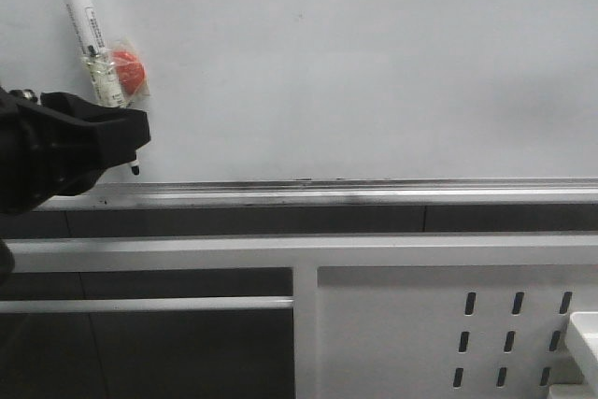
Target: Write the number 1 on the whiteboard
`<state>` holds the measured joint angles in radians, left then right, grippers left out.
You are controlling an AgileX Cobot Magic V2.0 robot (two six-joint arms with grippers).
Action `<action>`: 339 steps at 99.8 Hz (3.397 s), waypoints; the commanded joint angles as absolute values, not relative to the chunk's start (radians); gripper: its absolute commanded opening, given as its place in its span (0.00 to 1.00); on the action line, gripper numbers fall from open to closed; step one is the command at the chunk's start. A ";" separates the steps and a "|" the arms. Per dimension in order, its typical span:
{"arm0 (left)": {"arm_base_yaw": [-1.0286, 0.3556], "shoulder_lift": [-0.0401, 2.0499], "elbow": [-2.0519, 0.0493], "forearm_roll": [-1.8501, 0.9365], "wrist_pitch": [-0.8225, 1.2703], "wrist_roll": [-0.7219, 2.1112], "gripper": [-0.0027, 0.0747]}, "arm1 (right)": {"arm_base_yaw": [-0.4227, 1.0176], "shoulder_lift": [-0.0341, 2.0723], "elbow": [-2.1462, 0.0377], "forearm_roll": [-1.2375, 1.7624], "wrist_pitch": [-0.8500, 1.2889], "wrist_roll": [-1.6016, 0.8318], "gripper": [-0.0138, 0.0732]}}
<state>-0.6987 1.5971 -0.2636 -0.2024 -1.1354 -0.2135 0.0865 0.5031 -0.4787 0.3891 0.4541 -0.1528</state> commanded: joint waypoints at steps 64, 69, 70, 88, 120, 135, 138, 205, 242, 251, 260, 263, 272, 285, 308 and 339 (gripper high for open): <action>-0.705 1.570 -0.213 0.213 -1.240 -0.164 0.01 | 0.437 0.612 -0.585 0.602 0.506 -0.656 0.13; -0.705 1.557 -0.226 0.263 -1.169 -0.164 0.01 | 0.474 0.656 -0.602 0.600 0.522 -0.690 0.20; -0.705 1.554 -0.231 0.272 -1.147 -0.164 0.01 | 0.479 0.662 -0.605 0.600 0.525 -0.702 0.22; -0.719 1.418 -0.368 0.656 -0.658 -0.167 0.01 | 0.585 0.859 -0.702 0.558 0.529 -0.722 0.62; -0.882 1.253 -0.588 0.717 0.020 -0.170 0.01 | 0.699 1.044 -0.812 0.522 0.497 -0.747 0.62; -0.910 1.253 -0.609 0.717 0.049 -0.170 0.01 | 0.716 1.087 -0.834 0.522 0.445 -0.755 0.62; -0.914 1.253 -0.609 0.717 0.044 -0.170 0.01 | 0.716 1.095 -0.834 0.522 0.440 -0.765 0.62; -0.926 1.253 -0.659 0.718 -0.026 -0.170 0.01 | 0.728 1.136 -0.850 0.526 0.388 -0.785 0.39; -0.926 1.253 -0.659 0.716 -0.019 -0.170 0.01 | 0.728 1.136 -0.850 0.540 0.380 -0.785 0.07; -0.926 1.253 -0.659 0.714 -0.014 -0.170 0.05 | 0.728 1.136 -0.850 0.540 0.380 -0.785 0.07; -0.926 1.251 -0.659 0.714 -0.026 -0.170 0.23 | 0.728 1.136 -0.850 0.548 0.380 -0.785 0.07; -0.926 1.246 -0.659 0.711 -0.035 -0.170 0.31 | 0.728 1.136 -0.850 0.559 0.375 -0.785 0.07; -0.924 1.227 -0.659 0.645 -0.061 -0.174 0.52 | 0.728 1.132 -0.850 0.576 0.351 -0.785 0.07; -0.921 1.179 -0.659 0.533 -0.042 -0.174 0.56 | 0.728 1.111 -0.843 0.578 0.305 -0.783 0.07; -0.921 1.061 -0.619 0.449 -0.030 -0.174 0.56 | 0.728 1.066 -0.775 0.595 0.299 -0.781 0.07; -0.921 0.898 -0.496 0.309 0.060 -0.174 0.19 | 0.728 0.988 -0.681 0.632 0.242 -0.774 0.07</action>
<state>-0.9186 0.9596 -0.4947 0.3362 0.1161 -0.1642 0.7261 1.0335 -0.6811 0.6111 0.3362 -0.7759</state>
